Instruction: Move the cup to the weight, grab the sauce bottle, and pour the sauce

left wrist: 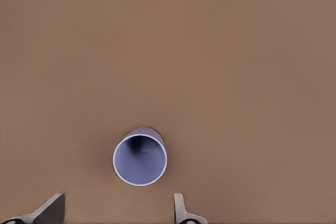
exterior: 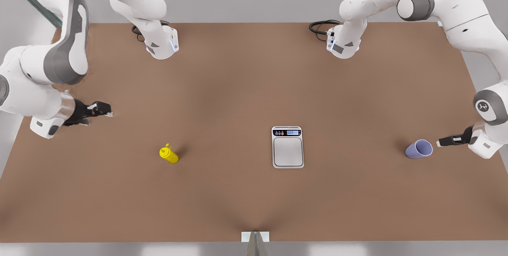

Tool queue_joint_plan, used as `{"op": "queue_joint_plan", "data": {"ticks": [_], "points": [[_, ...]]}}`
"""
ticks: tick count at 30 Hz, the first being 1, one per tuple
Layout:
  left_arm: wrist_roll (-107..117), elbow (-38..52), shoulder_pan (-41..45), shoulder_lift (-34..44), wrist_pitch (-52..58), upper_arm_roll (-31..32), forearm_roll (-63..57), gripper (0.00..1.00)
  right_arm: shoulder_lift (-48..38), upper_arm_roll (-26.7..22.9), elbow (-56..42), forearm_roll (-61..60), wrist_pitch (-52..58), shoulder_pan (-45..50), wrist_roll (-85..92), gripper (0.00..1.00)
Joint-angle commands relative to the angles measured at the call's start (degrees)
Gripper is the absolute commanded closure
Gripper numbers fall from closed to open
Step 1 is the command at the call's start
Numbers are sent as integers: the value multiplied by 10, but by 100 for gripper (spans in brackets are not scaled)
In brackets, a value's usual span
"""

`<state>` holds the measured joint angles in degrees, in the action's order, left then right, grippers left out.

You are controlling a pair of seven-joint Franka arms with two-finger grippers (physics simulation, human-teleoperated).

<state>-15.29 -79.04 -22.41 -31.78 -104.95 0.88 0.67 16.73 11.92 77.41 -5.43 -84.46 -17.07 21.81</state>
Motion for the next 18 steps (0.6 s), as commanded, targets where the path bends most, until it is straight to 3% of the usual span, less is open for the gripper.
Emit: {"op": "queue_joint_plan", "data": {"ticks": [1,4,7,9,13,18], "points": [[0,-3,-3,-5,-3,0,0,0,9,0,-18,-14,0,-15,18,0],[0,-11,-9,-45,-43,0,0,0,52,-1,-40,-123,-12,-80,209,0],[0,-21,-10,-61,-67,0,-1,0,124,-1,-36,-237,-42,-82,438,0],[-3,-72,-12,-54,-145,0,-1,0,159,0,-28,-296,-44,-77,614,0],[-3,-74,-17,-56,-159,-8,-1,0,237,0,1,-413,-80,-74,755,0],[-3,-104,-17,-57,-155,-8,-1,0,248,1,116,-464,-108,-135,903,0]]}}
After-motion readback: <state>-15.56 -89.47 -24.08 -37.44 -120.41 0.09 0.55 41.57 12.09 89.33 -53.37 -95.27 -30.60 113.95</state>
